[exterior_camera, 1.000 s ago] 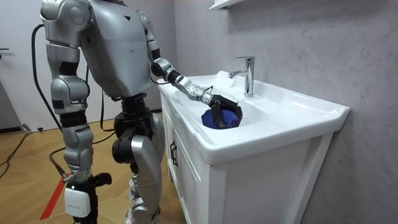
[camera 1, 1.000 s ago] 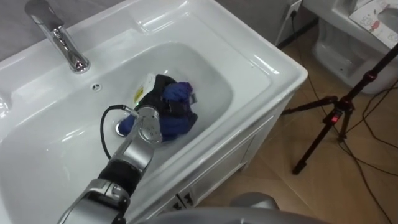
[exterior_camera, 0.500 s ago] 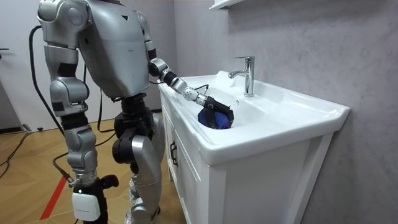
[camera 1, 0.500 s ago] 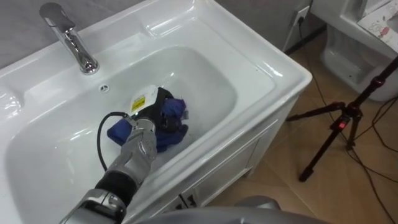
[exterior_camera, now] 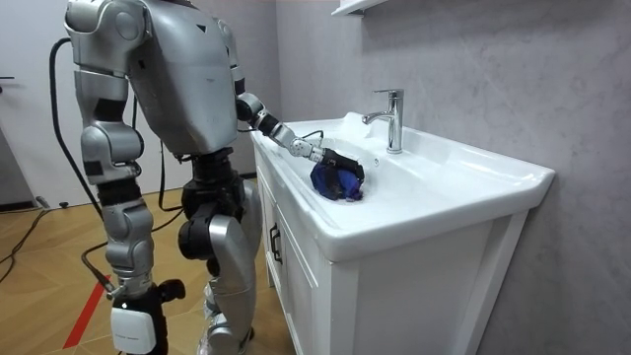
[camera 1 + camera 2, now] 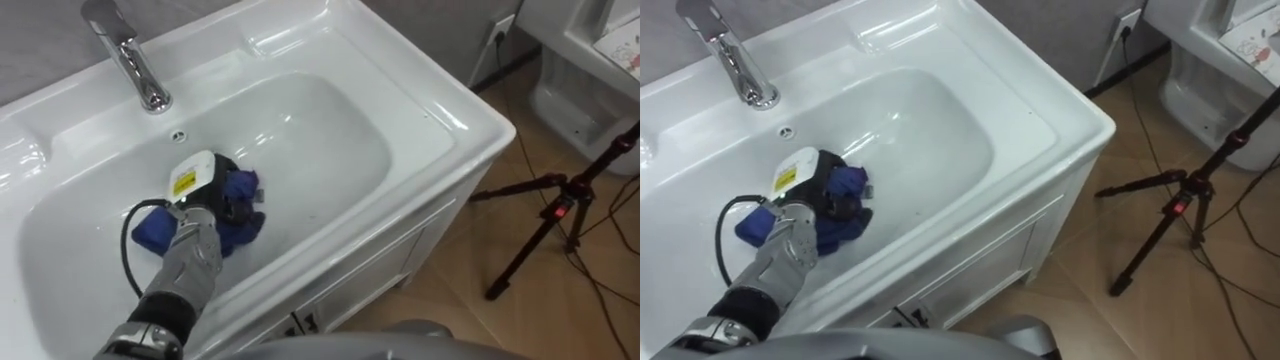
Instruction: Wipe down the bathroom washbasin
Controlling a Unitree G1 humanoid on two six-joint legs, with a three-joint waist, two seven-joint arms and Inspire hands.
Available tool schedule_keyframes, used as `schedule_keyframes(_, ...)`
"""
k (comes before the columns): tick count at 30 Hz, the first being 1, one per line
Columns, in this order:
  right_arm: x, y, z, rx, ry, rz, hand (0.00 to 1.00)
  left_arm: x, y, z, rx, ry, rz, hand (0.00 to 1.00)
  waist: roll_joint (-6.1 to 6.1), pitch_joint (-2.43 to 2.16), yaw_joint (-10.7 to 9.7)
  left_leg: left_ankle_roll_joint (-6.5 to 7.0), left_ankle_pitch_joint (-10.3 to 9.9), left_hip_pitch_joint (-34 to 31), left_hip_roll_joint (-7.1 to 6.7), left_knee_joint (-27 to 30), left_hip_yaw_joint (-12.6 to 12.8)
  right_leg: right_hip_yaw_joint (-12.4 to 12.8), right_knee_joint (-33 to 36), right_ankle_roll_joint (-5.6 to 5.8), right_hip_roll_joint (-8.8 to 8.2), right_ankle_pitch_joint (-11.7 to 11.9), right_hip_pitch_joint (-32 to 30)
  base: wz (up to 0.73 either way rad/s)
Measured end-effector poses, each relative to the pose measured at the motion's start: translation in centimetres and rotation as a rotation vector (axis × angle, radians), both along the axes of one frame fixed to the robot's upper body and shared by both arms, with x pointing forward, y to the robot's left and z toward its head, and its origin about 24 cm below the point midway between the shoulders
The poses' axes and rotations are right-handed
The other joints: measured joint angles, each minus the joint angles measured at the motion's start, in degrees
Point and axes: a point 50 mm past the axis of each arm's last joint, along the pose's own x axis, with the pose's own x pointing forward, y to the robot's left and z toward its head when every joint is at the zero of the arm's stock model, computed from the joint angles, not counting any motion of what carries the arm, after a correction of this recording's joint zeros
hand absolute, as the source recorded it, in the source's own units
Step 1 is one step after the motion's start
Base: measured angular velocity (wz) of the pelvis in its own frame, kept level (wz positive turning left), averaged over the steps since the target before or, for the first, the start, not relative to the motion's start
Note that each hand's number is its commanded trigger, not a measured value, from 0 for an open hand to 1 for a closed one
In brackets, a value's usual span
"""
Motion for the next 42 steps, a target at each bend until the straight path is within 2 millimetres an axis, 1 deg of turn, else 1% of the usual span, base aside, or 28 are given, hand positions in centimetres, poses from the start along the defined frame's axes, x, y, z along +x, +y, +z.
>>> schedule_keyframes(1,0.1,0.0,0.0,-0.002,-0.002,0.0,0.0,-0.2,0.3,0.0,0.005,-0.003,0.009,1.0,0.0,0.0,0.5,-0.01,0.0,0.1,0.01,-0.1,0.0,0.2,0.0,-0.03,0.09,0.0,0.0,-0.11)
schedule_keyframes(3,0.4,-0.3,0.1,-0.01,-0.013,-0.009,0.0,-1.0,1.3,-0.2,0.014,-0.021,0.062,1.0,0.01,-0.36,2.4,-0.05,0.0,0.2,0.11,-0.2,0.0,0.3,0.0,-0.16,0.25,0.1,0.0,-0.1)
schedule_keyframes(5,0.6,-0.4,0.1,-0.017,-0.013,-0.006,0.0,-1.9,2.2,-0.3,0.028,-0.048,0.098,1.0,-0.05,-0.54,3.2,-0.13,0.1,0.2,0.22,-0.2,-0.1,0.0,0.0,-0.26,0.28,0.1,0.0,0.02)
schedule_keyframes(6,0.6,-0.6,0.1,-0.026,-0.013,-0.005,0.0,-2.3,2.5,-0.3,0.04,-0.059,0.118,1.0,0.0,-0.68,4.1,-0.22,0.1,0.2,0.25,-0.2,-0.1,-0.1,-0.1,-0.32,0.31,0.2,0.0,0.05)
schedule_keyframes(10,0.8,-0.9,0.2,-0.041,-0.023,-0.006,0.0,-3.0,3.9,-0.3,0.062,-0.065,0.178,1.0,0.06,-0.84,4.7,-0.56,0.4,0.2,0.4,-0.3,-0.5,-0.7,-0.1,-0.62,0.32,0.1,0.2,0.06)
schedule_keyframes(12,1.1,-0.9,0.2,-0.04,-0.03,0.003,0.0,-3.1,4.6,-0.2,0.075,-0.066,0.198,1.0,0.06,-0.87,5.1,-0.78,0.5,0.2,0.71,-0.3,-0.5,-0.9,-0.3,-0.97,0.47,0.3,0.2,0.0)
schedule_keyframes(16,1.0,-1.2,0.3,-0.05,-0.022,0.019,0.0,-3.4,5.2,-0.1,0.085,-0.072,0.23,1.0,0.33,-1.05,5.3,-1.09,0.7,0.1,1.07,-0.3,-0.6,-1.1,-1.0,-1.35,0.61,0.5,0.5,0.0)
schedule_keyframes(19,1.0,-1.7,0.5,-0.06,-0.021,0.024,0.0,-4.1,5.3,-0.3,0.091,-0.064,0.238,1.0,1.06,-1.56,5.4,-1.14,0.7,0.1,1.18,-0.3,-1.0,-1.1,-1.4,-1.52,0.98,0.6,0.6,-0.03)
schedule_keyframes(21,1.1,-1.9,0.6,-0.066,-0.023,0.025,0.0,-4.6,5.4,-0.5,0.091,-0.056,0.24,1.0,1.53,-1.84,5.6,-1.14,0.7,0.2,1.23,-0.3,-3.1,-1.1,-1.9,-1.69,1.15,0.7,1.0,0.0)
schedule_keyframes(22,1.1,-1.9,0.6,-0.066,-0.023,0.025,0.0,-4.6,5.4,-0.5,0.09,-0.056,0.239,1.0,1.61,-1.87,5.7,-1.14,0.7,0.3,1.26,-0.3,-3.6,-1.2,-1.9,-1.73,1.21,0.7,1.2,0.0)
schedule_keyframes(24,1.2,-1.9,0.6,-0.066,-0.027,0.026,0.0,-4.9,5.4,-0.6,0.089,-0.053,0.236,1.0,1.78,-1.81,5.8,-1.14,0.7,0.8,1.39,-0.3,-5.0,-1.6,-2.1,-1.9,1.34,0.7,2.0,0.02)
schedule_keyframes(28,1.3,-1.9,0.6,-0.065,-0.035,0.029,0.0,-5.1,5.6,-0.6,0.093,-0.048,0.236,1.0,1.89,-1.74,5.8,-1.14,0.7,1.3,1.6,-0.3,-5.5,-1.8,-2.5,-2.2,1.32,0.5,2.8,0.01)
schedule_keyframes(30,1.3,-1.9,0.5,-0.064,-0.033,0.028,0.0,-5.2,5.6,-0.6,0.095,-0.049,0.236,1.0,1.91,-1.72,5.9,-1.15,0.7,1.5,1.77,-0.3,-6.4,-2.1,-3.0,-2.34,1.37,0.6,3.7,0.08)
schedule_keyframes(37,1.7,-1.8,0.5,-0.063,-0.057,0.016,0.0,-5.2,5.6,-0.6,0.097,-0.051,0.24,1.0,1.83,-1.58,6.0,-1.36,0.8,2.3,1.86,-0.3,-6.4,-3.0,-3.1,-2.61,1.25,0.3,4.8,0.04)
schedule_keyframes(38,2.0,-1.8,0.5,-0.066,-0.066,0.014,0.0,-5.2,5.6,-0.6,0.097,-0.054,0.24,1.0,1.83,-1.54,6.0,-1.36,0.8,2.2,1.85,-0.3,-6.4,-2.9,-3.1,-2.6,1.24,0.3,4.7,0.0)
schedule_keyframes(42,3.0,-1.8,0.4,-0.068,-0.097,0.006,0.0,-4.9,5.6,-0.5,0.095,-0.067,0.238,1.0,1.93,-1.08,6.0,-1.36,0.8,1.9,1.75,-0.3,-6.4,-2.9,-3.0,-2.55,1.15,0.1,3.9,0.0)
